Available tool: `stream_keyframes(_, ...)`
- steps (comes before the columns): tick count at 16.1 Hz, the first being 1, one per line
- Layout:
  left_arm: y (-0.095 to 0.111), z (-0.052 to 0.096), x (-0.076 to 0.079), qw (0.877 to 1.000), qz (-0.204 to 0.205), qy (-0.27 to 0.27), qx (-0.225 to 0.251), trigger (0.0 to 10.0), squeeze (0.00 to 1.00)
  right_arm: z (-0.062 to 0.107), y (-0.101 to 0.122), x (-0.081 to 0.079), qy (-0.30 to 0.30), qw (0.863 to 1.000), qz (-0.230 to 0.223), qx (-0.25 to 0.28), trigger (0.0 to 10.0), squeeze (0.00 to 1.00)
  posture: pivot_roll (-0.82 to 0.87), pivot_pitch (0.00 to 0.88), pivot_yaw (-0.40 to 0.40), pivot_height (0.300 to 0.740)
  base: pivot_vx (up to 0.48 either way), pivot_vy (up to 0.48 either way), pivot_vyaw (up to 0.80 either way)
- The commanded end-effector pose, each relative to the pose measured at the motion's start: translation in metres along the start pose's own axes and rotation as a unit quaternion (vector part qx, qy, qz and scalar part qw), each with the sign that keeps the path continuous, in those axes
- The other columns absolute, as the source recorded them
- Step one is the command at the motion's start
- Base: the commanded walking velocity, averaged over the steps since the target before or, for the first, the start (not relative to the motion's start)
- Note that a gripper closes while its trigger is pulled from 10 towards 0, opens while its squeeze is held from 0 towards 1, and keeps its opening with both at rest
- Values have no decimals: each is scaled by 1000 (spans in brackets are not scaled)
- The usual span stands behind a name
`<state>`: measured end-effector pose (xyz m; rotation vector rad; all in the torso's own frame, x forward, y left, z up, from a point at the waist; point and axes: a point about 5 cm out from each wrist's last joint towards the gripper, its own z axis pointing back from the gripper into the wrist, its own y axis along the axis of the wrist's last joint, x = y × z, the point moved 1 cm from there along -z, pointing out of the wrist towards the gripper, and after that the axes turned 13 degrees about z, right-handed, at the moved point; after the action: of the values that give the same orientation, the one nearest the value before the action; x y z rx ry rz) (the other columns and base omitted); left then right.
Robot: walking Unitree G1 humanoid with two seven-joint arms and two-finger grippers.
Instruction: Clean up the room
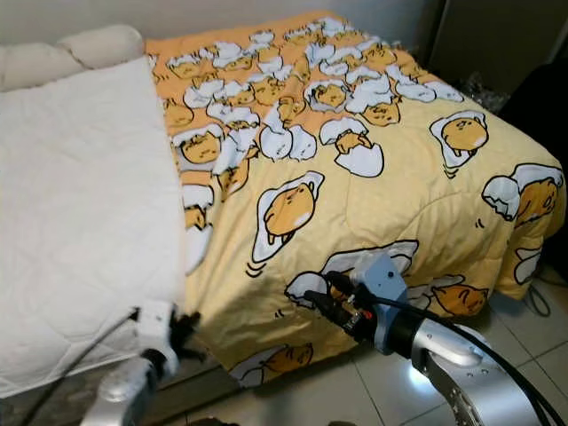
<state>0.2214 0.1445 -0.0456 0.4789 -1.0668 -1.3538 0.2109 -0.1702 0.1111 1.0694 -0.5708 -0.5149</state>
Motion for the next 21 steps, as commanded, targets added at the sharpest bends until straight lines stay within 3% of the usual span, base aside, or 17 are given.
stream_keyframes(1, -19, 4, 1, 999, -7, 2, -46, 0, 0, -1, 4, 2, 2, 1000, 12, 7, 10000, 0, -132, 0, 120, 740, 0, 0, 0)
stream_keyframes(3, -15, -2, 1, 999, -8, 20, -46, 0, 0, -4, 6, 5, 2, 1000, 18, 11, 10000, 0, -148, 0, 114, 740, 0, 0, 0)
stream_keyframes(4, -8, -6, -2, 998, -11, 38, -40, 10000, 0, -4, 6, 7, 2, 1000, 21, 11, 10000, 0, -152, 0, 113, 740, 0, 0, 0)
stream_keyframes(5, 4, -9, -2, 999, -2, 37, -26, 10000, 1000, -3, 7, 9, 1, 1000, 26, 11, 10000, 0, -154, 0, 112, 740, 0, 0, 0)
stream_keyframes(9, 20, -12, -5, 1000, -10, 9, -14, 10000, 1000, -1, 4, 17, -12, 999, 30, 10, 10000, 0, -136, 0, 115, 740, 0, 0, 0)
stream_keyframes(12, 31, -2, -10, 1000, -22, -6, 9, 10000, 1000, -9, 4, 20, -30, 999, 21, 26, 10000, 0, -85, 0, 115, 740, 0, 0, 0)
stream_keyframes(13, 52, 6, -11, 996, -48, 0, 69, 10000, 1000, -12, 5, 22, -59, 998, 21, 33, 10000, 0, -48, 0, 102, 740, 0, 0, 0)
stream_keyframes(14, 78, 16, -14, 990, -46, 23, 130, 10000, 957, -15, 8, 28, -103, 994, 17, 43, 10000, 0, -27, 0, 86, 740, 0, 0, 0)
stream_keyframes(15, 103, 26, -15, 980, -51, 37, 188, 10000, 788, -18, 11, 33, -144, 988, 13, 52, 10000, 0, -9, 0, 72, 740, 0, 0, 0)
stream_keyframes(16, 110, 29, -14, 977, -55, 40, 203, 10000, 788, -19, 11, 34, -155, 986, 11, 55, 10000, 0, -3, 0, 68, 740, 0, 0, 0)
stream_keyframes(17, 132, 37, -9, 969, -64, 44, 236, 10000, 690, -23, 14, 36, -189, 980, -4, 66, 10000, 0, 16, 0, 55, 740, 0, -401, 0)
stream_keyframes(18, 151, 42, 0, 960, -71, 45, 267, 10000, 702, -28, 16, 38, -223, 972, -21, 74, 10000, 0, 24, 0, 47, 740, 0, -480, 0)
stream_keyframes(21, 162, 36, 15, 957, -86, 35, 276, 10000, 698, -34, 17, 44, -285, 955, -36, 71, 10000, 0, 25, 0, 45, 740, 0, -480, 0)
